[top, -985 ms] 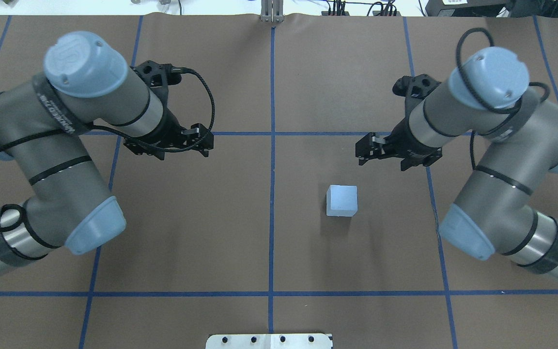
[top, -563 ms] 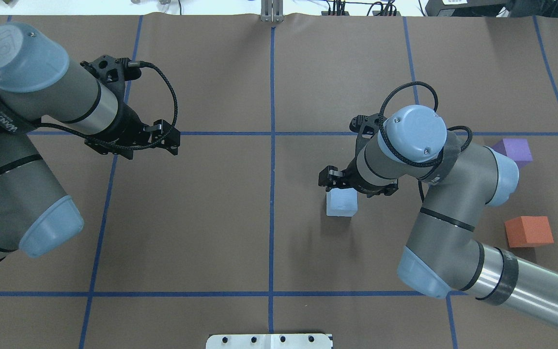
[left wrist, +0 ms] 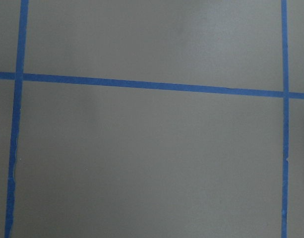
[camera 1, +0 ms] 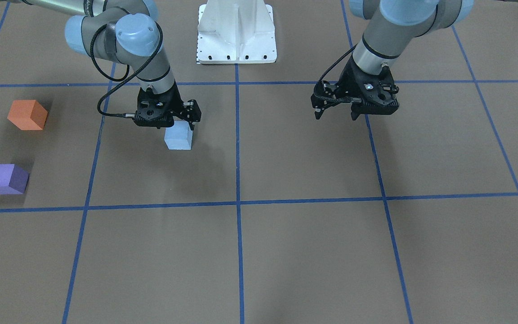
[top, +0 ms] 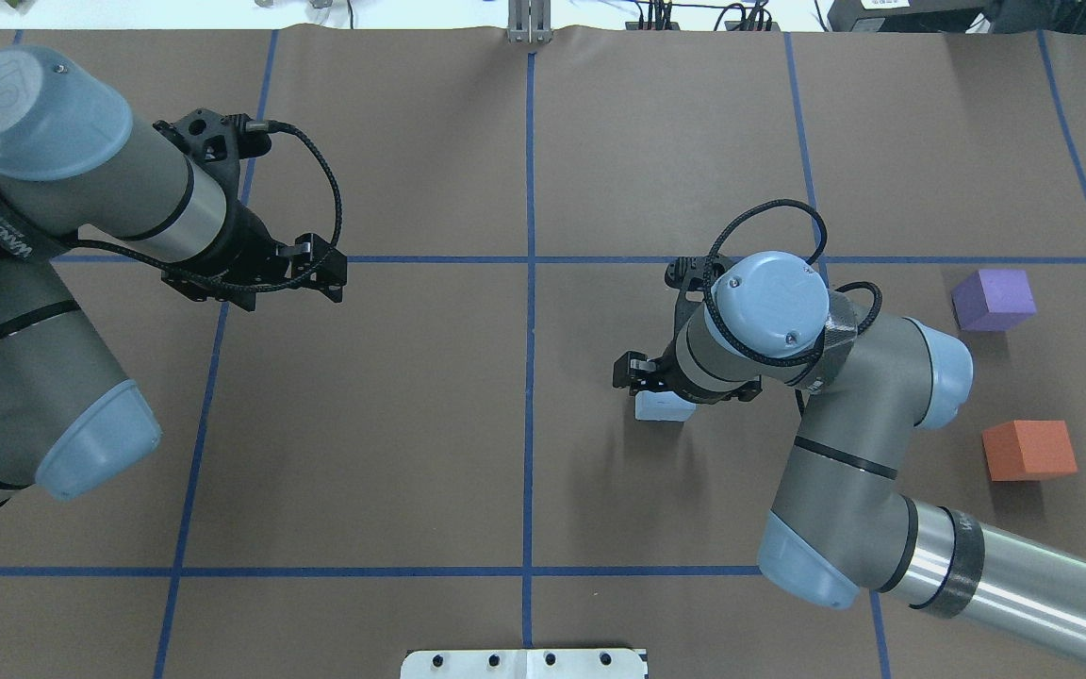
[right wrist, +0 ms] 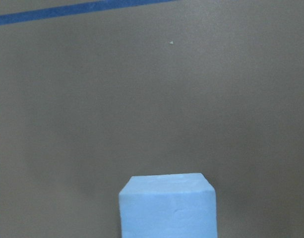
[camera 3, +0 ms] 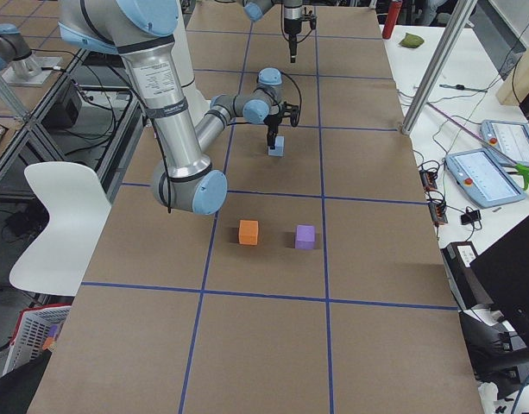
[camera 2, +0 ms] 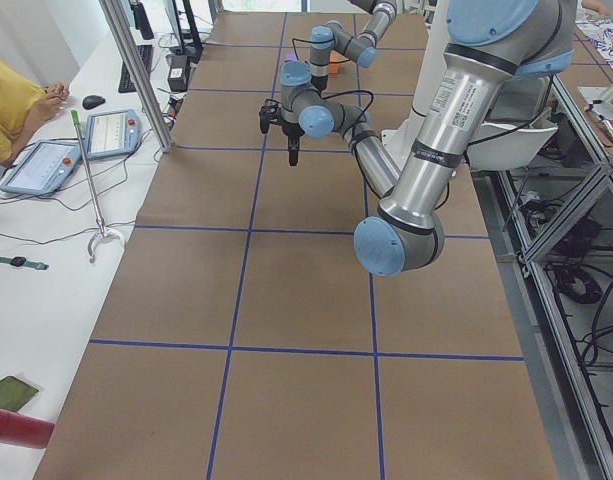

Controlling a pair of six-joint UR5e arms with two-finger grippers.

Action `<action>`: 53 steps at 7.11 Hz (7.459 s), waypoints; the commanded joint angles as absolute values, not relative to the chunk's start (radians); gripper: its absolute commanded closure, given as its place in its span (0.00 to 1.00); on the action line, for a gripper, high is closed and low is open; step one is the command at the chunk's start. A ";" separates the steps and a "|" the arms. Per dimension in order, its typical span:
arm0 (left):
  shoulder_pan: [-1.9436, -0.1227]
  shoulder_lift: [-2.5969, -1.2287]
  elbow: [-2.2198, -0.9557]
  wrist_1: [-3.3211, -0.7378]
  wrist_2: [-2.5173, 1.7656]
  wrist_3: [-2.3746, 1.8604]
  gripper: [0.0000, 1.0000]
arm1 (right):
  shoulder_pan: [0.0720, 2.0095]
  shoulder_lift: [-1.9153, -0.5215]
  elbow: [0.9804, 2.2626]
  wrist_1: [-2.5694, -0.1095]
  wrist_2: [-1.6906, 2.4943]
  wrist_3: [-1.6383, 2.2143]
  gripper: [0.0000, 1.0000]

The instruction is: Place blue block between orange and purple blocks

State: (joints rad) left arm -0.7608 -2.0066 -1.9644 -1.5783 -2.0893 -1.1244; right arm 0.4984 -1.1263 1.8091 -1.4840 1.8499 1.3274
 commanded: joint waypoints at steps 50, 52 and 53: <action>-1.455 -1.681 -1.688 -1.464 -2.253 0.021 0.00 | 1.658 -1.516 1.724 -1.788 2.277 -0.119 0.00; -1.546 -1.680 -1.664 -1.402 -2.319 0.059 0.00 | 1.655 -1.513 1.724 -1.795 2.279 -0.120 0.00; -1.561 -1.677 -1.664 -1.399 -2.335 0.143 0.00 | 1.629 -1.511 1.723 -1.792 2.284 -0.117 0.00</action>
